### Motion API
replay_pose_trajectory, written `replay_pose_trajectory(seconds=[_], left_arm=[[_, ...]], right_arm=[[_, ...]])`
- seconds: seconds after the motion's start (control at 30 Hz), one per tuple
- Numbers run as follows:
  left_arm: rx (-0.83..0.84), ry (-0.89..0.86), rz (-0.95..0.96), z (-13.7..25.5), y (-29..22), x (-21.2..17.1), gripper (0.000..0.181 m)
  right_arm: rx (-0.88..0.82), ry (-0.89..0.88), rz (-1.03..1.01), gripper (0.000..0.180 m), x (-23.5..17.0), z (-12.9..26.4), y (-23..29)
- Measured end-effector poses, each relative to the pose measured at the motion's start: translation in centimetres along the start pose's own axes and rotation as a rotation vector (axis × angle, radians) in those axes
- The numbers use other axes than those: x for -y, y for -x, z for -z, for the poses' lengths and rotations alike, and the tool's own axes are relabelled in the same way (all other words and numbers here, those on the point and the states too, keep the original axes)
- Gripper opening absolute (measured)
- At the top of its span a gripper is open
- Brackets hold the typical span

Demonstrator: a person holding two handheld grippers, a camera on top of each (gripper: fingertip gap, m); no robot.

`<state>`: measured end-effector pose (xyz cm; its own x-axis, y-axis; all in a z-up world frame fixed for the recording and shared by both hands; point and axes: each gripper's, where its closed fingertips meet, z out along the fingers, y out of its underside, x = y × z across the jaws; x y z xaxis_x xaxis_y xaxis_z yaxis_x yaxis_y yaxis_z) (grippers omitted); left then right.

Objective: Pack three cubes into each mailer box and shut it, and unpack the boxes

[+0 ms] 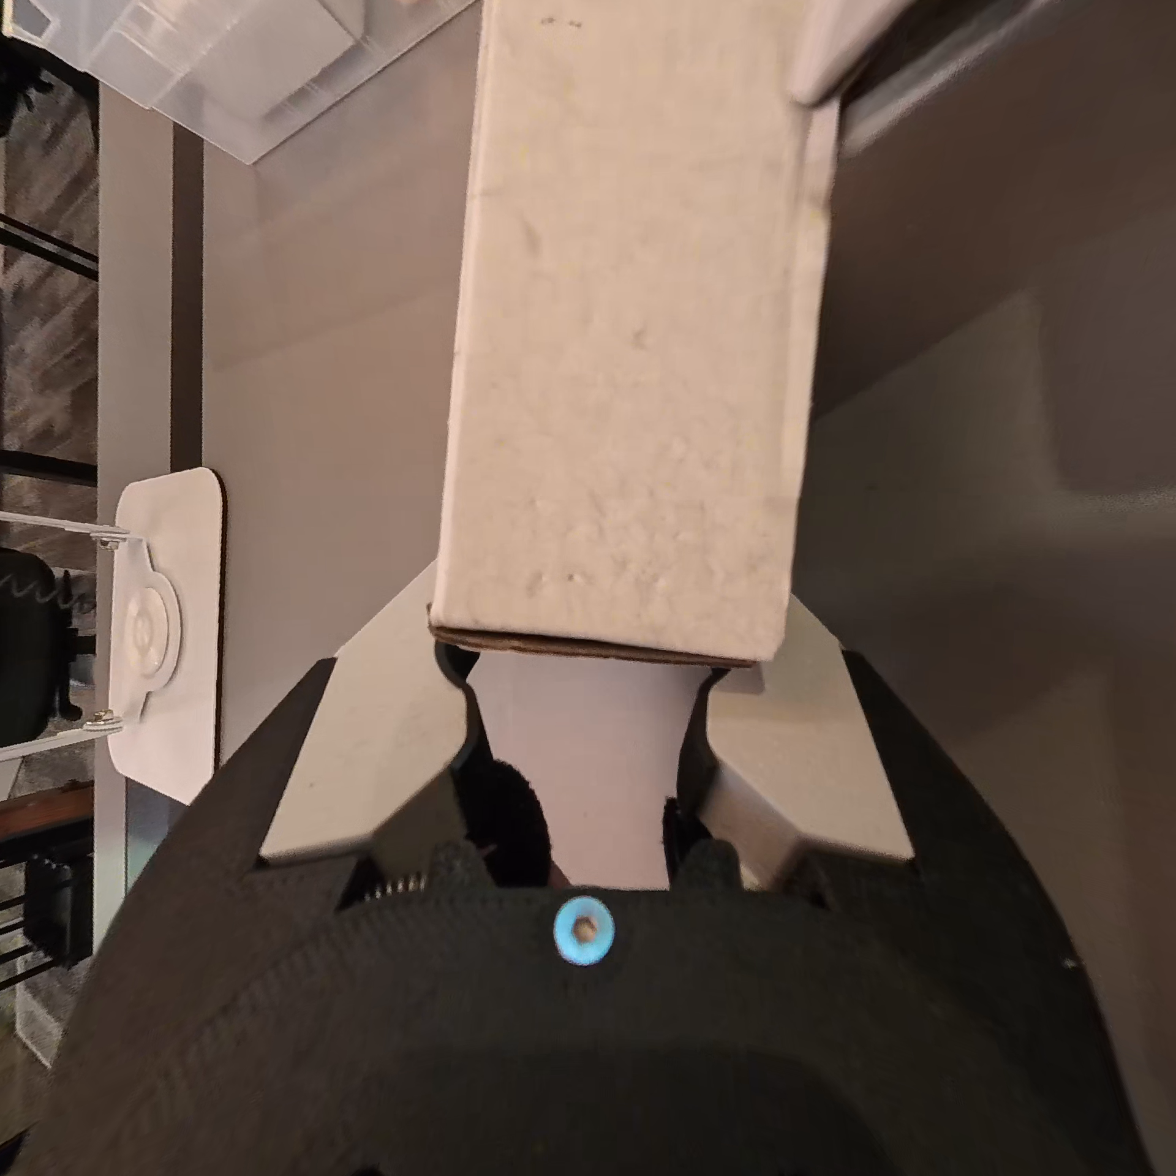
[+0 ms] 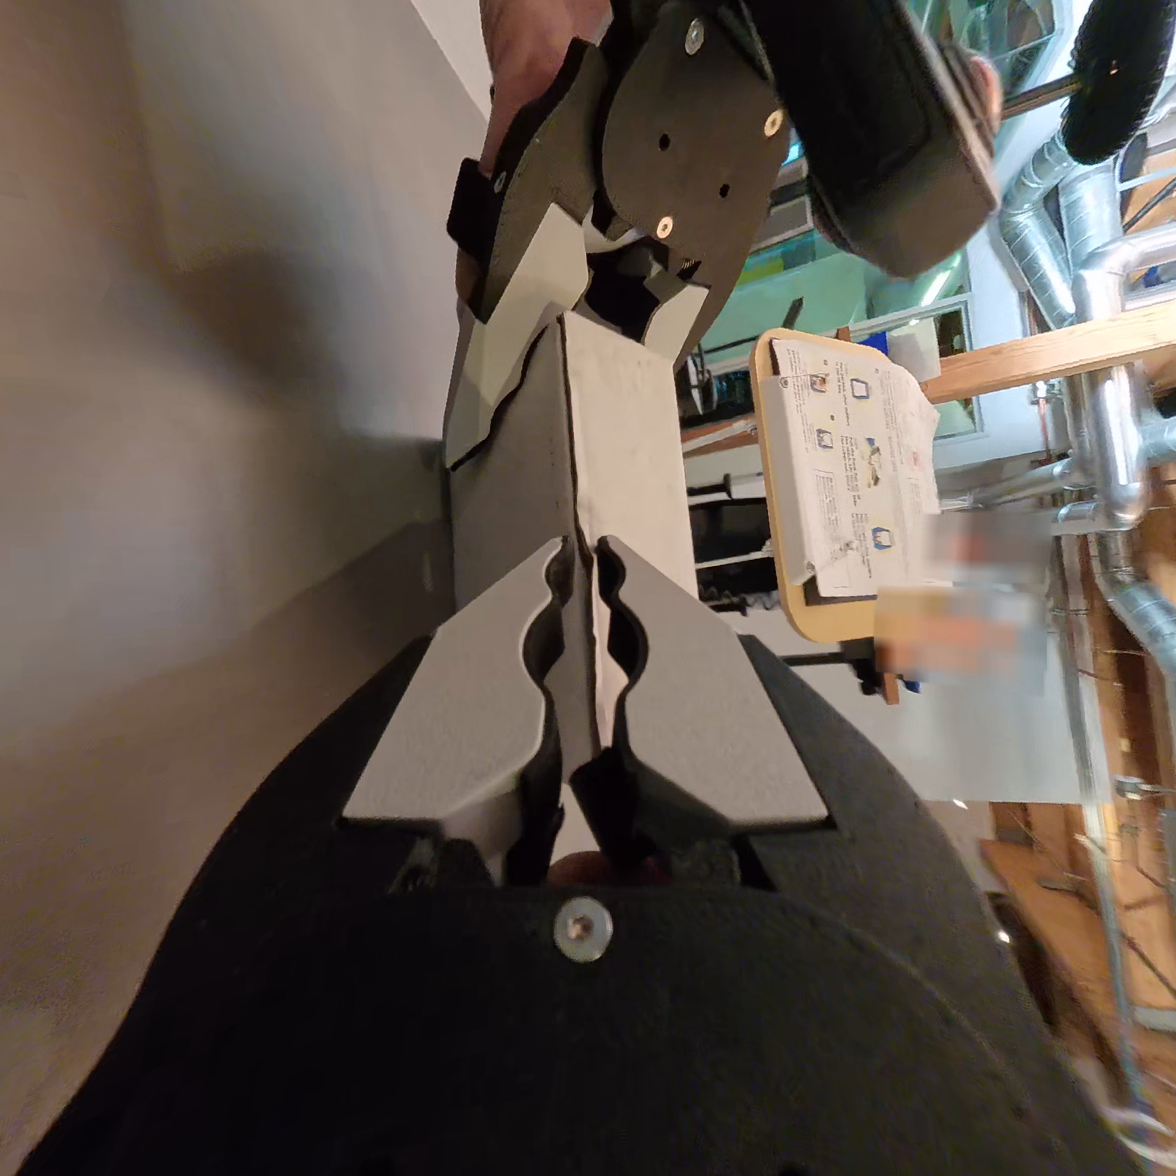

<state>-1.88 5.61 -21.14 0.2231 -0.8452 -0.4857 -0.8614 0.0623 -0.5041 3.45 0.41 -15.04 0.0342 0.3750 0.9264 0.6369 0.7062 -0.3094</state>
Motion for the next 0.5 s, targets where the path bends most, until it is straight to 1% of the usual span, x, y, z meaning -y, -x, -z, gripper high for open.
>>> replay_pose_trajectory(seconds=[0.03, 0.13, 0.37, 0.43, 0.5], left_arm=[[-0.003, 0.0, 0.0, 0.0, 0.0, 0.0, 0.068], [-0.01, 0.004, 0.011, -0.1, 0.1, 0.0, 0.068], [-0.013, 0.011, 0.027, -0.1, 0.3, -0.2, 0.068], [-0.011, 0.018, 0.033, -0.1, 0.3, -0.3, 0.068], [-0.003, 0.031, 0.028, -0.1, 0.4, -0.4, 0.068]], right_arm=[[-0.003, -0.019, -0.019, 0.0, 0.2, 0.2, -0.3], [0.013, 0.006, 0.002, 0.0, -0.1, -0.1, -0.3], [-0.13, 0.052, 0.143, 0.0, -0.2, -0.5, -0.9], [-0.164, 0.039, 0.124, 0.0, -0.1, -0.5, -1.2], [-0.15, 0.021, 0.065, 0.0, 0.0, -0.5, -1.3]])
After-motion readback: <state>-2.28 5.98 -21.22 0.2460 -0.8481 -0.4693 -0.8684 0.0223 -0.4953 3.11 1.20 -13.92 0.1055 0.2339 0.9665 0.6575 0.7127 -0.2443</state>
